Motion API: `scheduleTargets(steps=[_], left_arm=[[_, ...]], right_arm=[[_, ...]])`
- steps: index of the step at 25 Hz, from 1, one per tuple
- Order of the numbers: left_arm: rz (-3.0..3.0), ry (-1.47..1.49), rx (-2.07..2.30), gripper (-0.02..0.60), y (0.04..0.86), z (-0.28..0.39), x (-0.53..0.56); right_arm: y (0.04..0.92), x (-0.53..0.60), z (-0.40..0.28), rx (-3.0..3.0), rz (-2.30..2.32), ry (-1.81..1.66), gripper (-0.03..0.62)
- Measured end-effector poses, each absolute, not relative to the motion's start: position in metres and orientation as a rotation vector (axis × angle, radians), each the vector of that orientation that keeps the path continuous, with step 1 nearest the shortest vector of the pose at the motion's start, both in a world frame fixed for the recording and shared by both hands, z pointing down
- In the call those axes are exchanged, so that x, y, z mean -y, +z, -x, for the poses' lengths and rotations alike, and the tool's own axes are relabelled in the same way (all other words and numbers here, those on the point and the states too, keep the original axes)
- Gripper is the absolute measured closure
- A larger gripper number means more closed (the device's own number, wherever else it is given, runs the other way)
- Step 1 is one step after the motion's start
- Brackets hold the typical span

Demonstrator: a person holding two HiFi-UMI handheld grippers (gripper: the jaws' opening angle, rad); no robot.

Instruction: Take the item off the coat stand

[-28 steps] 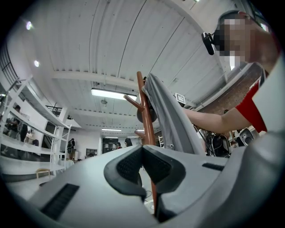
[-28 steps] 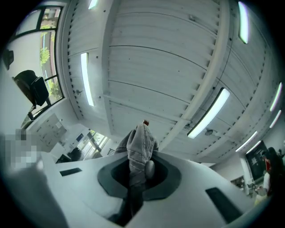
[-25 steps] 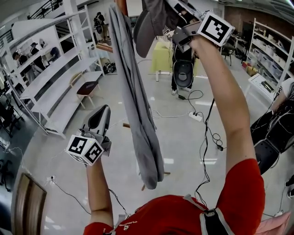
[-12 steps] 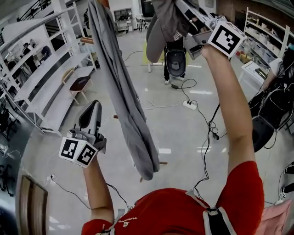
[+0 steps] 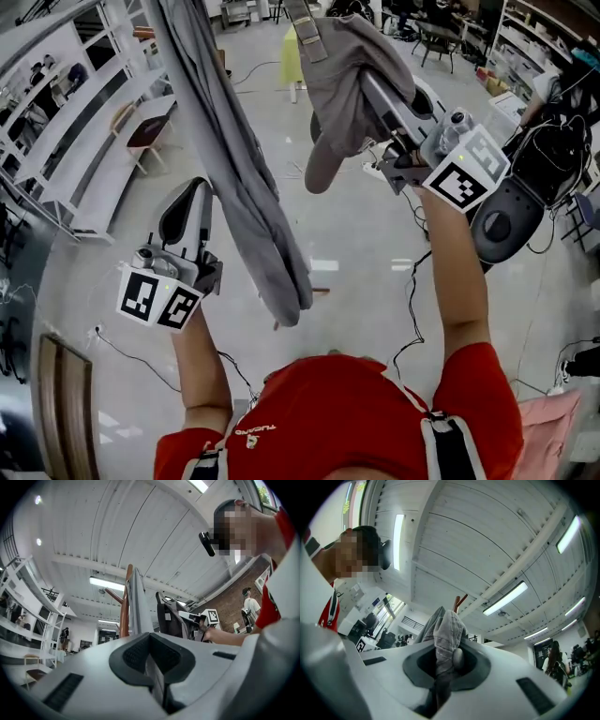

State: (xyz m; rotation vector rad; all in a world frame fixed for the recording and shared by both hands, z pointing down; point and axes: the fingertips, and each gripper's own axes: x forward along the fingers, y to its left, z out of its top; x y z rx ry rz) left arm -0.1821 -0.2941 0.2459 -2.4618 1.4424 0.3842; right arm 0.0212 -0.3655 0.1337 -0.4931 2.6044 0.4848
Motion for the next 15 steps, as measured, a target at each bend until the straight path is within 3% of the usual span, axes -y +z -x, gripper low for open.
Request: scheduleTargets(steps=[15], left_arm=[[2.464,0.349,-1.488,0.572,0.287,0.152,0.272]], right_arm=[[0.283,0.301,-0.011,-2.708,0.552,0.361,0.563]])
